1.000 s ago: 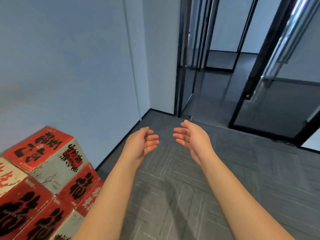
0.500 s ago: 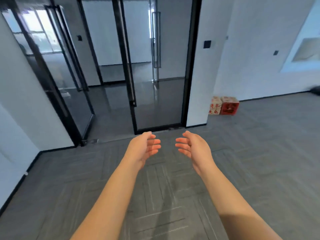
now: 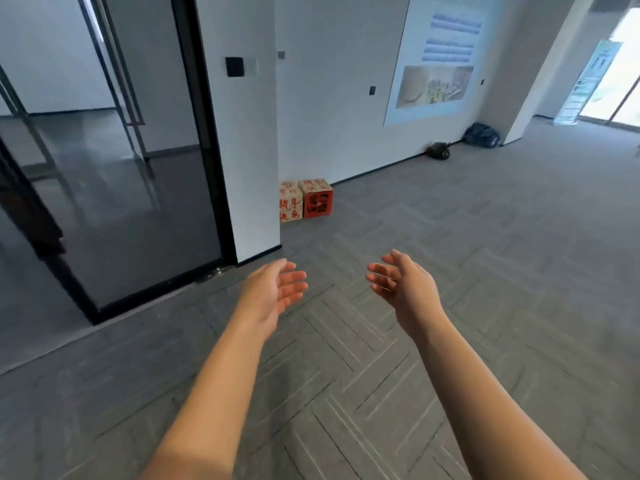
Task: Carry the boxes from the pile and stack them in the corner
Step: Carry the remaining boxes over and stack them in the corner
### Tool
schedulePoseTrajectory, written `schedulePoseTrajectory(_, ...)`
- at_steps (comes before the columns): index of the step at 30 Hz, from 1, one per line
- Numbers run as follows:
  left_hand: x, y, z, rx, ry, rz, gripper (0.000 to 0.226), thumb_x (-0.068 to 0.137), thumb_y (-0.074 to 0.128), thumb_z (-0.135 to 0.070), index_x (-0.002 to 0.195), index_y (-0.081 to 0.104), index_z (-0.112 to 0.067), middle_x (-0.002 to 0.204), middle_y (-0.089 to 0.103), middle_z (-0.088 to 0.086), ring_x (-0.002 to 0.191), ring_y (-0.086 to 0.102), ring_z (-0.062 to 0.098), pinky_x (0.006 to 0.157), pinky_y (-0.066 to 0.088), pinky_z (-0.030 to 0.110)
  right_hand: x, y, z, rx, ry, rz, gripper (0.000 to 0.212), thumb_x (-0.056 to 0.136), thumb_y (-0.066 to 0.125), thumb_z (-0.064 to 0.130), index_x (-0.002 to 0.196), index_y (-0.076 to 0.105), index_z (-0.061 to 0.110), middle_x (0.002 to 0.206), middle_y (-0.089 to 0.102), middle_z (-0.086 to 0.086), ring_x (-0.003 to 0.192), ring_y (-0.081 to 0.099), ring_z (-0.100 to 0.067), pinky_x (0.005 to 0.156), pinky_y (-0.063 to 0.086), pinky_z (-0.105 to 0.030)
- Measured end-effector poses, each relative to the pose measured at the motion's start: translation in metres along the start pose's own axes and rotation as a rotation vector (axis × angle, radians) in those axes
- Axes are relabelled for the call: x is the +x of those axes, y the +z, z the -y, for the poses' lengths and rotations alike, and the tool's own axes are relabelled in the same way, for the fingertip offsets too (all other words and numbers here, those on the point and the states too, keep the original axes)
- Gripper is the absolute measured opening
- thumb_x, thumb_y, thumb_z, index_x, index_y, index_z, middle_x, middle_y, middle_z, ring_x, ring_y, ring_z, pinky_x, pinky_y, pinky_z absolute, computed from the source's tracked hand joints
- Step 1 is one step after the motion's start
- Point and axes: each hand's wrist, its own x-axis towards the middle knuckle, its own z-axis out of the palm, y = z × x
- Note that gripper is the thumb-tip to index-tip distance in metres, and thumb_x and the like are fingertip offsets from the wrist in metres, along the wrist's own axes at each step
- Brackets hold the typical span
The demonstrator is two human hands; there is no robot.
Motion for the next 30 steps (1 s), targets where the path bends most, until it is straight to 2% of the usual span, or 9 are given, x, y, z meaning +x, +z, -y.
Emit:
schedulePoseTrajectory(3,0.084,0.025,-0.019,0.012,-0.030,0.033,0.027,0.106,0.048,-0.025,0.112,0.064,-0.003,0.106,0.073,0.018,0.090,0.069,0.027,0.090,0.055,0.043,0.071,0.008,0.024,0.025,-0.013,-0.038,0.024,0.106,0.057,0.027,0.115,0.064,0.006,0.093,0.075,-0.013,0.080,0.071,-0.024,0.070,0.056,-0.031)
schedulePoseTrajectory(6,0.154,0.069,-0.032,0.042,-0.056,0.081,0.027,0.106,0.048,-0.026,0.108,0.064,-0.004,0.103,0.072,0.017,0.088,0.069,0.026,0.085,0.055,0.041,0.129,0.005,0.040,0.023,-0.019,-0.082,0.024,0.106,0.057,0.027,0.115,0.063,0.006,0.095,0.075,-0.014,0.081,0.071,-0.025,0.072,0.056,-0.033)
schedulePoseTrajectory(15,0.320,0.225,-0.039,0.094,-0.097,0.201,0.026,0.106,0.048,-0.025,0.104,0.064,-0.005,0.101,0.072,0.016,0.090,0.069,0.027,0.083,0.055,0.039,0.313,-0.049,0.080,0.016,-0.043,-0.191,0.018,0.106,0.056,0.024,0.110,0.065,0.009,0.095,0.075,-0.014,0.082,0.070,-0.024,0.073,0.056,-0.033)
schedulePoseTrajectory(22,0.460,0.336,-0.058,0.133,-0.063,0.110,0.024,0.104,0.049,-0.023,0.101,0.063,-0.005,0.100,0.070,0.019,0.082,0.068,0.026,0.075,0.054,0.037,0.497,-0.076,0.128,-0.026,-0.010,-0.126,0.019,0.105,0.058,0.025,0.114,0.066,0.010,0.100,0.078,-0.014,0.080,0.071,-0.020,0.073,0.056,-0.033)
schedulePoseTrajectory(28,0.562,0.372,-0.109,0.095,-0.007,0.024,0.025,0.105,0.049,-0.025,0.103,0.062,-0.005,0.098,0.070,0.017,0.083,0.067,0.026,0.074,0.054,0.035,0.627,-0.035,0.184,-0.061,-0.004,-0.021,0.019,0.105,0.059,0.024,0.113,0.067,0.010,0.097,0.079,-0.011,0.084,0.073,-0.023,0.082,0.059,-0.039)
schedulePoseTrajectory(30,0.599,0.374,-0.121,0.068,0.005,-0.007,0.027,0.105,0.050,-0.025,0.109,0.063,-0.002,0.100,0.071,0.019,0.084,0.068,0.026,0.076,0.055,0.036,0.666,-0.016,0.194,-0.081,0.002,0.015,0.019,0.105,0.059,0.024,0.114,0.067,0.009,0.099,0.079,-0.013,0.086,0.074,-0.024,0.087,0.059,-0.042)
